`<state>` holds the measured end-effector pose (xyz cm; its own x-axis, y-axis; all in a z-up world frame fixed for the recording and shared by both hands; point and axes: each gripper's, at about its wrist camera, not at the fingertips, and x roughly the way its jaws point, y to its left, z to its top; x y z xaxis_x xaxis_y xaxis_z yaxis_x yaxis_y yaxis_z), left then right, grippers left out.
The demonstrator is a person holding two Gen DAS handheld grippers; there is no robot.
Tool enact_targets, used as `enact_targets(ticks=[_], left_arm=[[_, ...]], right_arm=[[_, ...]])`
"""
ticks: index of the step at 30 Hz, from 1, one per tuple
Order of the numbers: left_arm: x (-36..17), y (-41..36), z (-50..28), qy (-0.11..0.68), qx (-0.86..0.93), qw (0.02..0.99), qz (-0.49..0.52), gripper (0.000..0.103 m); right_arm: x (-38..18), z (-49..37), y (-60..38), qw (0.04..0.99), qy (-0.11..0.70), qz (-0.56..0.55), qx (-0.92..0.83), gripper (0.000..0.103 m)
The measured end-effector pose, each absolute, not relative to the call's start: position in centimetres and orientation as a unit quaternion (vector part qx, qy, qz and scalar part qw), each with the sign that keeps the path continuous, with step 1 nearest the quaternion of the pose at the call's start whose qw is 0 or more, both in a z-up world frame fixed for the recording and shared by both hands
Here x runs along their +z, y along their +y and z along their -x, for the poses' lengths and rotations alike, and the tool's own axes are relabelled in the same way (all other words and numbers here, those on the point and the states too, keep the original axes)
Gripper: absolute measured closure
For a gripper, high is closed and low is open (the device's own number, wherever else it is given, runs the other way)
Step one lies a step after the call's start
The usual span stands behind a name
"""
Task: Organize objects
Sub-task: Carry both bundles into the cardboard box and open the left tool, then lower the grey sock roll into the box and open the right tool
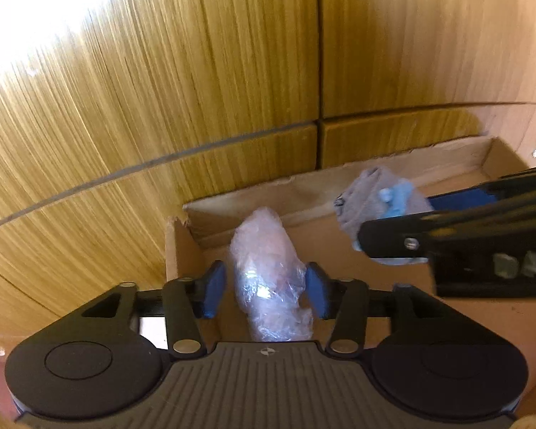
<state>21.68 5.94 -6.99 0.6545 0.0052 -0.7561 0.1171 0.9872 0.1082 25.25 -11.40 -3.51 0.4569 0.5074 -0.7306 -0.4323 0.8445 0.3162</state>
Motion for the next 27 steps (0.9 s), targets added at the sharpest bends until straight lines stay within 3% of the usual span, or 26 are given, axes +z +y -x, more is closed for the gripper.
enact_targets(ticks=[11, 22, 27], left_arm=[[-3.7, 8.6, -17.3, 0.364, -0.035, 0.929, -0.051, 0.024], [-2.3, 13.0, -17.2, 0.325, -0.036, 0.945, 0.004, 0.022], [-2.3, 13.6, -16.3, 0.343, -0.037, 0.939, 0.007, 0.023]], right_arm=[[-3.7, -25.0, -10.8, 0.843, 0.463, -0.046, 0.27, 0.059], [-2.7, -24.0, -7.5, 0.844, 0.462, -0.015, 0.272, 0.059], [-2.1, -23.4, -8.4, 0.845, 0.47, -0.023, 0.256, 0.051]])
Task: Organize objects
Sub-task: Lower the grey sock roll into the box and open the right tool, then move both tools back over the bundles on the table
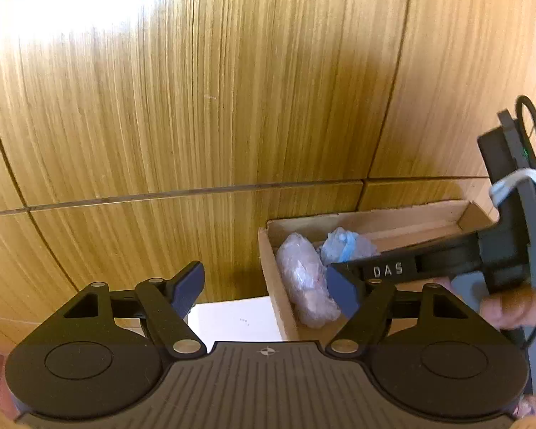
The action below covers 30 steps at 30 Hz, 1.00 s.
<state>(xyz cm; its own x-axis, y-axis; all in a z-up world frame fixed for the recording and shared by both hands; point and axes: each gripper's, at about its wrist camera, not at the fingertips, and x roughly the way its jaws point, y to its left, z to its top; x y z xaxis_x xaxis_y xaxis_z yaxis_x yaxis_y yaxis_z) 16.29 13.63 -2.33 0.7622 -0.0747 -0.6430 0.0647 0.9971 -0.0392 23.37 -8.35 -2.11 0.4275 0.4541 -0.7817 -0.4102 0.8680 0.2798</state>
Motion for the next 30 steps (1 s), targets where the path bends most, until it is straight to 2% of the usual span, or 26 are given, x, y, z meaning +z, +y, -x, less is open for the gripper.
enact_targets(ticks=[2, 3, 11, 15, 18, 20, 23, 25, 30], left_arm=[[-2.0, 13.5, -15.4, 0.342, -0.026, 0.939, 0.0, 0.022], [-1.9, 13.3, -14.9, 0.34, -0.024, 0.94, -0.002, 0.021], [0.5, 12.7, -9.2, 0.331, 0.003, 0.944, -0.006, 0.02], [2.1, 12.2, -4.8, 0.306, 0.014, 0.952, -0.003, 0.017], [2.6, 12.1, -1.6, 0.297, 0.021, 0.955, 0.008, 0.016], [2.6, 11.7, 0.6, 0.293, 0.025, 0.956, 0.013, 0.016], [1.9, 10.1, 4.0, 0.289, 0.019, 0.957, 0.0, 0.015], [1.1, 8.6, 6.5, 0.279, 0.014, 0.96, -0.017, 0.011], [-2.1, 4.7, 11.3, 0.26, -0.025, 0.963, -0.065, 0.005]], right_arm=[[-1.4, -22.7, -9.0, 0.853, 0.459, -0.018, 0.246, 0.04], [-1.0, -22.4, -9.4, 0.855, 0.457, -0.02, 0.244, 0.038], [5.5, -16.6, -15.0, 0.872, 0.414, -0.036, 0.26, 0.037], [8.0, -11.1, -16.3, 0.878, 0.369, -0.077, 0.293, 0.036], [9.2, -5.6, -19.0, 0.875, 0.341, -0.113, 0.323, 0.031], [7.7, -1.6, -19.9, 0.878, 0.318, -0.118, 0.338, 0.021], [6.3, 4.6, -23.0, 0.893, 0.297, -0.084, 0.328, 0.02], [4.5, 8.1, -25.4, 0.903, 0.3, -0.057, 0.303, 0.02], [0.5, 12.1, -29.3, 0.922, 0.308, 0.0, 0.234, 0.02]])
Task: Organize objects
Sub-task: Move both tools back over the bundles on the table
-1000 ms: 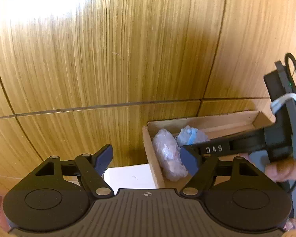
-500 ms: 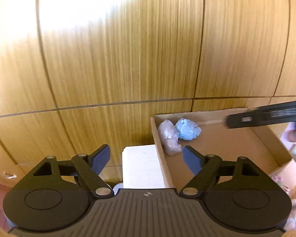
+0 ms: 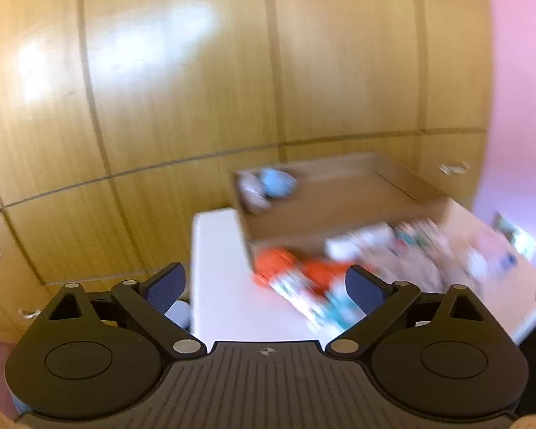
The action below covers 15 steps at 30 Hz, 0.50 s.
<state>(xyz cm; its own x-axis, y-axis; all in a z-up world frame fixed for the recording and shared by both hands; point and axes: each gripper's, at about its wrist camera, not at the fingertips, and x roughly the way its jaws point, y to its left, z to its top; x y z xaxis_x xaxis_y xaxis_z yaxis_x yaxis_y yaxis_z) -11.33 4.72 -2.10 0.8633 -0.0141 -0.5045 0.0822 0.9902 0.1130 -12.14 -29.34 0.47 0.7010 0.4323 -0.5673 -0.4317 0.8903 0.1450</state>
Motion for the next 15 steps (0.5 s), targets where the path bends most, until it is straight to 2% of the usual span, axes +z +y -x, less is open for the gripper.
enact_targets(ticks=[7, 12, 15], left_arm=[[-6.4, 1.3, 10.9, 0.289, -0.036, 0.952, -0.1, 0.007], [-7.8, 0.5, 9.4, 0.297, -0.042, 0.948, -0.111, 0.018], [-8.2, 0.2, 8.9, 0.293, -0.047, 0.947, -0.119, 0.028]], right_arm=[[-3.8, 9.2, -30.5, 0.937, 0.293, 0.01, 0.189, 0.021], [-4.8, 6.4, -31.0, 0.94, 0.277, 0.036, 0.195, 0.022], [-5.8, 4.8, -31.0, 0.938, 0.274, 0.051, 0.204, 0.022]])
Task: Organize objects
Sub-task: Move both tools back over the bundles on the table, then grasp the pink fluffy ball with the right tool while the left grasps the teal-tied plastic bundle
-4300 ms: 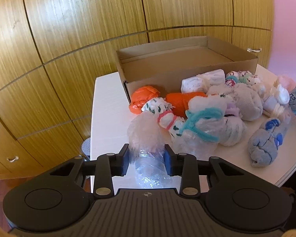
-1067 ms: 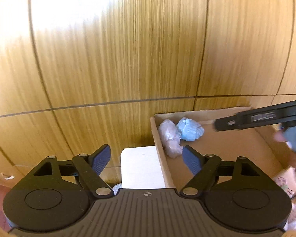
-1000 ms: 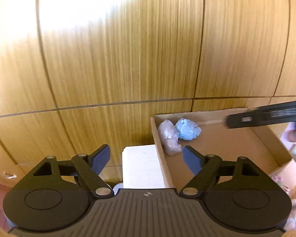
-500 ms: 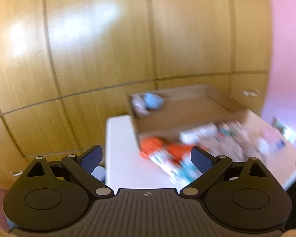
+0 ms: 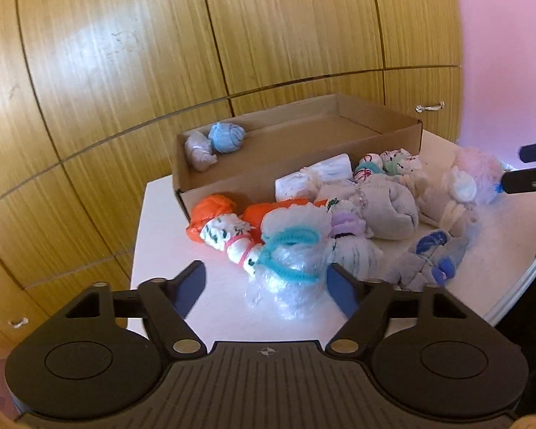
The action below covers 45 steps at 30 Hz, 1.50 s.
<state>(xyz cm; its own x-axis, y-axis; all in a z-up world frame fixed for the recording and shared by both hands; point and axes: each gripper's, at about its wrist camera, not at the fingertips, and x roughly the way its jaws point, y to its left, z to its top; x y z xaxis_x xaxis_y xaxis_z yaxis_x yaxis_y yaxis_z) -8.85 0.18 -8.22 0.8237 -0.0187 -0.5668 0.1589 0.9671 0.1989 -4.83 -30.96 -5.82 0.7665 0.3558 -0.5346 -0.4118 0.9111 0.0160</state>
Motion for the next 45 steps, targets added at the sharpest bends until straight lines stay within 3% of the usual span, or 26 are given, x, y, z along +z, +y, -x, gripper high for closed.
enact_targets(ticks=[6, 11, 18, 25, 30, 32, 38, 41, 45], left_arm=[[-8.7, 0.0, 8.3, 0.281, -0.063, 0.949, -0.129, 0.027], [-8.8, 0.5, 7.7, 0.28, -0.075, 0.949, -0.121, 0.025], [-8.8, 0.6, 7.4, 0.281, -0.081, 0.949, -0.121, 0.024], [-9.2, -0.1, 7.1, 0.264, -0.085, 0.949, -0.15, 0.023], [-9.6, -0.6, 7.0, 0.26, -0.093, 0.947, -0.167, 0.023], [-9.6, -0.2, 6.9, 0.263, -0.093, 0.947, -0.161, 0.024], [-9.7, 0.3, 6.3, 0.273, -0.111, 0.943, -0.156, 0.046], [-9.7, 0.3, 6.3, 0.272, -0.114, 0.943, -0.158, 0.044], [-9.8, 0.7, 5.5, 0.276, -0.11, 0.943, -0.153, 0.033]], right_arm=[[-6.8, 3.0, -31.0, 0.931, 0.283, 0.061, 0.222, 0.028], [-7.6, 2.1, -30.8, 0.925, 0.291, 0.069, 0.235, 0.04], [-7.8, 1.3, -31.2, 0.925, 0.288, 0.056, 0.243, 0.042], [-8.3, 1.5, -31.3, 0.923, 0.291, 0.054, 0.248, 0.065], [-8.3, 2.2, -31.5, 0.925, 0.284, 0.053, 0.246, 0.071], [-8.2, 2.3, -31.6, 0.926, 0.279, 0.048, 0.247, 0.072], [-8.2, 2.4, -31.7, 0.926, 0.28, 0.041, 0.25, 0.073], [-8.3, 2.4, -31.7, 0.925, 0.281, 0.04, 0.251, 0.073], [-8.3, 2.6, -31.7, 0.925, 0.282, 0.042, 0.251, 0.073]])
